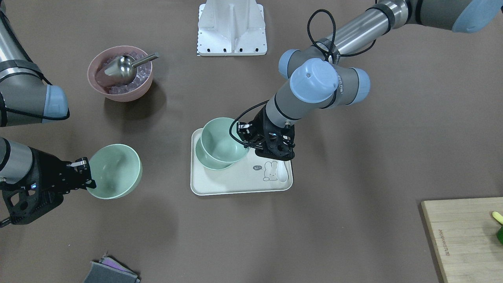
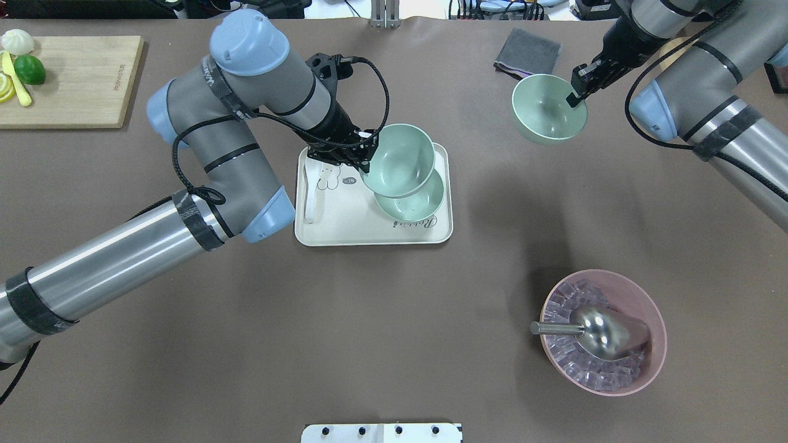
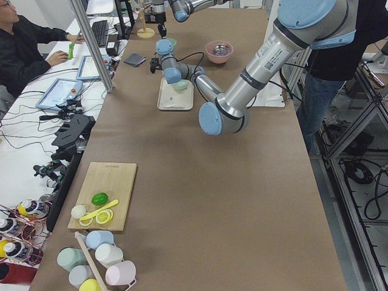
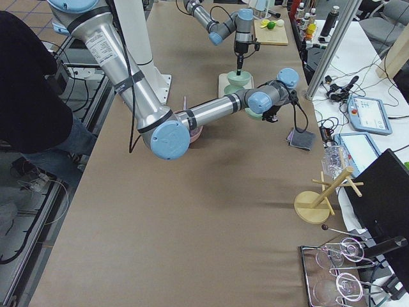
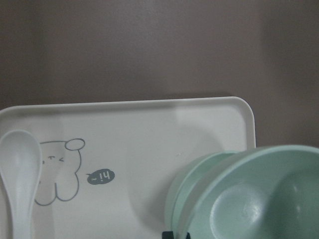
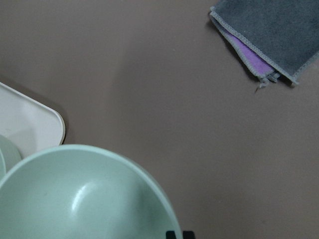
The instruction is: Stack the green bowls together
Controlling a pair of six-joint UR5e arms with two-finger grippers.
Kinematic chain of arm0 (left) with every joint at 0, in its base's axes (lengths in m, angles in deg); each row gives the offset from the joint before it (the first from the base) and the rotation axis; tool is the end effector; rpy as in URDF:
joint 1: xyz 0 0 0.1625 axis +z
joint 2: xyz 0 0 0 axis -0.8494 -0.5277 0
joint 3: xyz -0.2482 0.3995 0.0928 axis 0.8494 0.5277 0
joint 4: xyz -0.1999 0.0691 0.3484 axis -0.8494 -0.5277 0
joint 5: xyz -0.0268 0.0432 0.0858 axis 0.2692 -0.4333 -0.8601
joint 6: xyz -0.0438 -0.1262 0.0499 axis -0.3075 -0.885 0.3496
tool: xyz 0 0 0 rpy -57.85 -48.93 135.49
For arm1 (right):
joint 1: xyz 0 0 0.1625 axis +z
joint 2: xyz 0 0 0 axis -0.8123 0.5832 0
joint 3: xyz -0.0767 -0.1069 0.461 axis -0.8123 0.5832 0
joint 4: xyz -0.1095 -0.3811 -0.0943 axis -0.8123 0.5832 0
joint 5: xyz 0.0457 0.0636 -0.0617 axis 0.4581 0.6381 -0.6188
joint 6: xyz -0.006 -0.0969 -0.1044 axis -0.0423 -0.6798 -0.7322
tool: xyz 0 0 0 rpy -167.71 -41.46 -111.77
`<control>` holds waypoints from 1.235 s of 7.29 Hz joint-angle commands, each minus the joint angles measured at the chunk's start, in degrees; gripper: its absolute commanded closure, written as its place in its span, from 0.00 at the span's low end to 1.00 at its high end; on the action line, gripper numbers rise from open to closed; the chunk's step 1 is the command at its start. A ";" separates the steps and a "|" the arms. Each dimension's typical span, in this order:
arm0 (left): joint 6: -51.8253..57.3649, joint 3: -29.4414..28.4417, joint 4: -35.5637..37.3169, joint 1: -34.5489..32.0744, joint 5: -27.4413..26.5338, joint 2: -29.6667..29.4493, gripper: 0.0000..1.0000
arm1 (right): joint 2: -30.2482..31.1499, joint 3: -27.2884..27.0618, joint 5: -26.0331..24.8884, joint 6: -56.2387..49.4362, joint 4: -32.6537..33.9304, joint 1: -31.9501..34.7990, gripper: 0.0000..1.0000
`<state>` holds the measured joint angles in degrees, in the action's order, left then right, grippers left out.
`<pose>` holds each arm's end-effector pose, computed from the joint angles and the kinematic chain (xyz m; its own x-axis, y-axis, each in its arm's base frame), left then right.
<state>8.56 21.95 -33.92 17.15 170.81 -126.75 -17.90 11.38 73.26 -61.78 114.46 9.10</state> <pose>0.5912 -0.5755 0.2366 0.3721 0.0637 -0.9260 -0.0245 0.9980 0.0588 -0.3207 -0.6881 0.4420 0.4474 -0.4201 0.7895 0.2514 0.9063 0.3398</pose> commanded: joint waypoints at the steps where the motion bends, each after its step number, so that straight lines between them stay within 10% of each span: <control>1: -0.27 -1.36 -0.34 1.97 -0.28 -1.05 1.00 | -0.09 -0.04 0.00 0.33 -0.22 0.04 1.00; 7: -0.09 -3.66 -7.81 1.89 -0.28 -0.35 0.89 | -0.10 -0.39 0.00 0.42 -0.22 0.04 1.00; 9: -0.52 -3.66 -7.55 1.10 -0.36 -0.26 0.02 | -0.10 -0.48 0.00 0.68 -0.31 0.04 1.00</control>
<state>8.36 18.27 -41.57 18.76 170.51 -127.06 -17.99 10.99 73.26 -61.28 114.22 9.14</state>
